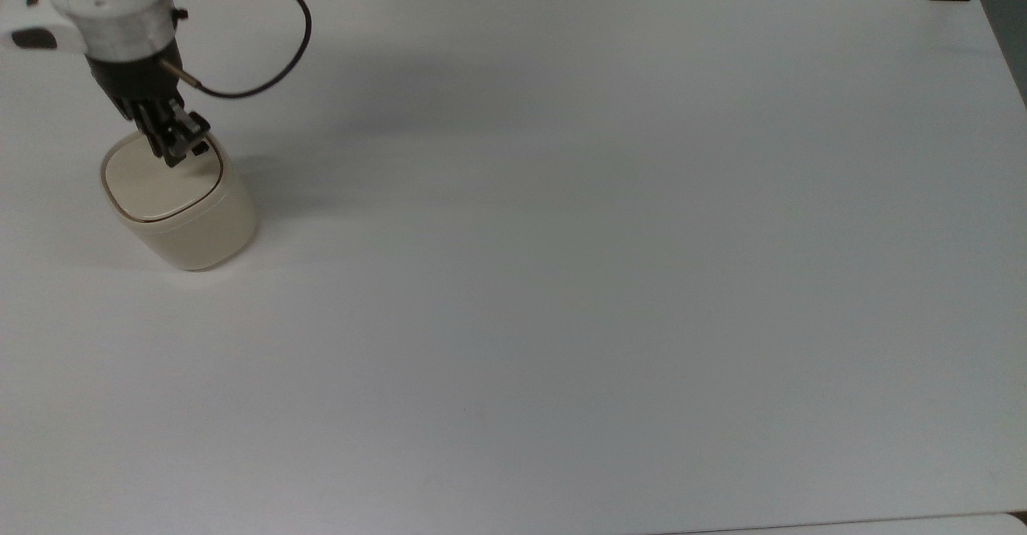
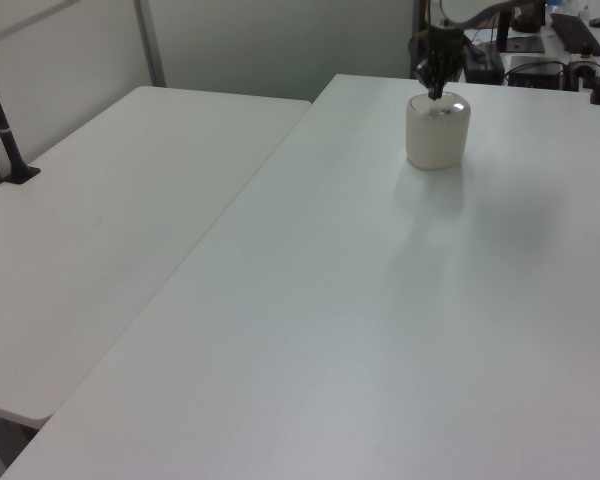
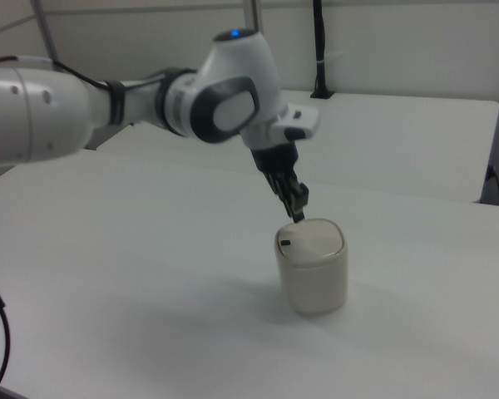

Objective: Close the trash bin

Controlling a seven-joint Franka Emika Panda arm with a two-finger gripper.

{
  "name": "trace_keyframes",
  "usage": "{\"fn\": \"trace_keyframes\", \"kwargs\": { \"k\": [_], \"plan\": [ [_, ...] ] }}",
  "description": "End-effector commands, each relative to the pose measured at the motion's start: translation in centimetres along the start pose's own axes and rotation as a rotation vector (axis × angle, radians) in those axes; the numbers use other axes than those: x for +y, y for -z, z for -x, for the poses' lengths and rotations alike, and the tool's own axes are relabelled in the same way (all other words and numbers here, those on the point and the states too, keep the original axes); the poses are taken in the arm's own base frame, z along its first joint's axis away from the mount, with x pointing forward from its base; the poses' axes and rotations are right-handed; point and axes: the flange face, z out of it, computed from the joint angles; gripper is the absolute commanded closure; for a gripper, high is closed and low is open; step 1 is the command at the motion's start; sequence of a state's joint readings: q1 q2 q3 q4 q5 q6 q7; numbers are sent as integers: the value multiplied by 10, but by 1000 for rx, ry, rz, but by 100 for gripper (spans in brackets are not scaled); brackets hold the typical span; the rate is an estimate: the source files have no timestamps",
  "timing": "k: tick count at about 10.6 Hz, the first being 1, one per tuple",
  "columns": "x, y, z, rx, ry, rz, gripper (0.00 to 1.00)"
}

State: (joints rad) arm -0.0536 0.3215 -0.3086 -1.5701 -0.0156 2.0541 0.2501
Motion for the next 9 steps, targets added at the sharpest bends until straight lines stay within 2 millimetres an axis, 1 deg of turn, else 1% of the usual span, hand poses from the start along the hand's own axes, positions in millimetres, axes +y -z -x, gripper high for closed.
{"fn": "trace_keyframes", "kwargs": {
  "k": [1, 2, 4, 5, 6, 7, 8, 9],
  "plan": [
    [-13, 94, 46, -53, 91, -72, 9],
    [-29, 110, 65, -102, 150, -78, 0],
    [-69, 137, 103, -172, 341, -95, 0],
    [-85, 149, 119, -188, 433, -107, 0],
    [-93, 154, 127, -195, 494, -118, 0],
    [-106, 156, 135, -198, 533, -120, 0],
    [-114, 152, 138, -202, 547, -121, 0],
    [-115, 152, 138, -200, 549, -122, 0]
  ]
}}
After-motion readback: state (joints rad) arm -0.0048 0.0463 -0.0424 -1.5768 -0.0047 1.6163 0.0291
